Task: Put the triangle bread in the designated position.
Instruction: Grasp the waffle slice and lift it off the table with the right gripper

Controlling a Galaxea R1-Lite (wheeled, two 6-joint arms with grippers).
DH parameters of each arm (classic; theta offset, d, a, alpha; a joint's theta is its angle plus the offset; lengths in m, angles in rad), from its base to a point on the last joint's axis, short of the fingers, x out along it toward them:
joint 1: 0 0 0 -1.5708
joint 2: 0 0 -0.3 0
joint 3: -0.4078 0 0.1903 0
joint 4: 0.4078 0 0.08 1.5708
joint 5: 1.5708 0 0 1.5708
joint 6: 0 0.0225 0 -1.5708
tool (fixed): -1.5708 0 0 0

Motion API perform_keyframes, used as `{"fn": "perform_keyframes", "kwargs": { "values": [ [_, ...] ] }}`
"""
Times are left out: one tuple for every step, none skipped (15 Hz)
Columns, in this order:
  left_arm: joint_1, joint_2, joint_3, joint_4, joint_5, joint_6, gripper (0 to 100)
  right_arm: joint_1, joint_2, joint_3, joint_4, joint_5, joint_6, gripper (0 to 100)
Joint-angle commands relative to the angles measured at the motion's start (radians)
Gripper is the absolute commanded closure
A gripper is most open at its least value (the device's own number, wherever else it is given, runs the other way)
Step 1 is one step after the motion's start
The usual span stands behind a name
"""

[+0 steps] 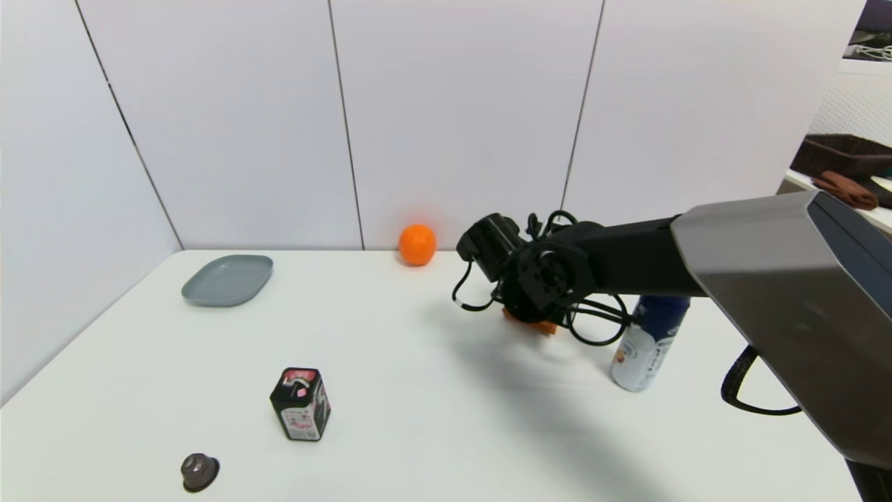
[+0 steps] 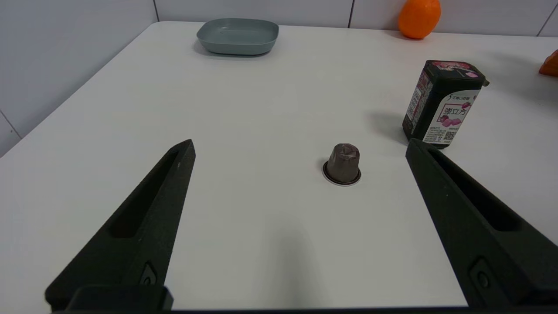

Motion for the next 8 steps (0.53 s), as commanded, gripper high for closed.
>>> {"fn": "perform_keyframes", "kwargs": {
  "values": [
    [0.000, 0.001, 0.000, 0.000, 0.000, -0.002, 0, 0.012, -0.039, -0.006, 0.000, -0.008, -0.001, 100],
    [0.000, 0.001, 0.000, 0.000, 0.000, 0.000, 0, 0.018, -0.048, -0.006, 0.000, -0.008, -0.001, 100],
    [0.000, 0.001, 0.000, 0.000, 0.000, 0.000, 0, 0.021, -0.057, -0.006, 0.000, -0.008, -0.003, 100],
    [0.000, 0.001, 0.000, 0.000, 0.000, 0.000, 0, 0.028, -0.068, -0.006, 0.000, -0.009, -0.003, 100],
    [0.000, 0.001, 0.000, 0.000, 0.000, 0.000, 0, 0.031, -0.077, -0.006, 0.000, -0.009, -0.004, 100],
    [0.000, 0.001, 0.000, 0.000, 0.000, 0.000, 0, 0.037, -0.086, -0.006, 0.000, -0.009, -0.006, 100],
    [0.000, 0.001, 0.000, 0.000, 0.000, 0.000, 0, 0.043, -0.100, -0.006, 0.001, -0.009, -0.006, 100],
    [0.000, 0.001, 0.000, 0.000, 0.000, 0.000, 0, 0.049, -0.109, -0.006, 0.001, -0.009, -0.007, 100]
  ]
}}
